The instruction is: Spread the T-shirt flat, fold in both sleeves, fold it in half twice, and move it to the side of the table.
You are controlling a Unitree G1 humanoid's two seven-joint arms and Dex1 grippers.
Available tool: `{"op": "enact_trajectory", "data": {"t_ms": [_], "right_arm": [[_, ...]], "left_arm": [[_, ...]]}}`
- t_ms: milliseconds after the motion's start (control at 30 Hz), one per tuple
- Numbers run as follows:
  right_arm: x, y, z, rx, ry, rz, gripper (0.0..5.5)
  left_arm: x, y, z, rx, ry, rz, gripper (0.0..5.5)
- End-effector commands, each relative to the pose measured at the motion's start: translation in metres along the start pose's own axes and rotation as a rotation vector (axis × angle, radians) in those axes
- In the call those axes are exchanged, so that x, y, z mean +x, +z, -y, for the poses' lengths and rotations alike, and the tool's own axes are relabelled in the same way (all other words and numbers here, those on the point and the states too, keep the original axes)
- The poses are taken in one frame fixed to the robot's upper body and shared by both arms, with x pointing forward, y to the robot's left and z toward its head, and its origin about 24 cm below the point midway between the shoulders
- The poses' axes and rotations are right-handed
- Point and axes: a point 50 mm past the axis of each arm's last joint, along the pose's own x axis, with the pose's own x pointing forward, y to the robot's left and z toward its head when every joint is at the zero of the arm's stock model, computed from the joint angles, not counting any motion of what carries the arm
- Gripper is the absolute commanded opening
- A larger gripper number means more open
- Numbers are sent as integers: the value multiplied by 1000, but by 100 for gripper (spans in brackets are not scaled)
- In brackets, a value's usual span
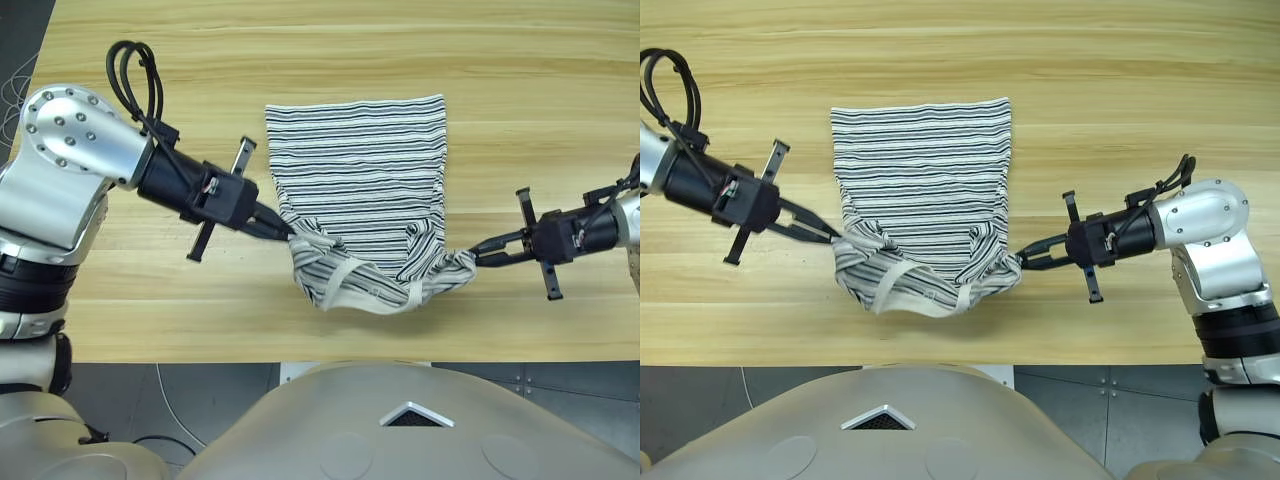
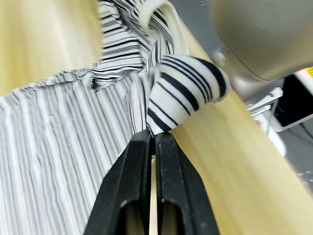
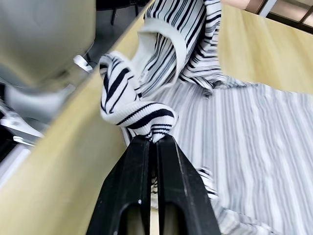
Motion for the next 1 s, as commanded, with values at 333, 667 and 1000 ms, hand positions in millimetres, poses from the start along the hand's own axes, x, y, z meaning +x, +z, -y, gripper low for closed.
{"op": "enact_trajectory", "data": {"t_ms": [333,667,1000], "right_arm": [[-8,-7,76,-149,-359,-88,10],[1,-7,115,-205,-451,-165,10],[15,-24,141,-216,-522,-282,10]], "left_arm": [[-13,-32,-46,-10,284,-25,14],[-33,-55,-67,-118,417,-39,14],[-22,-75,-85,-176,473,-78,14]]}}
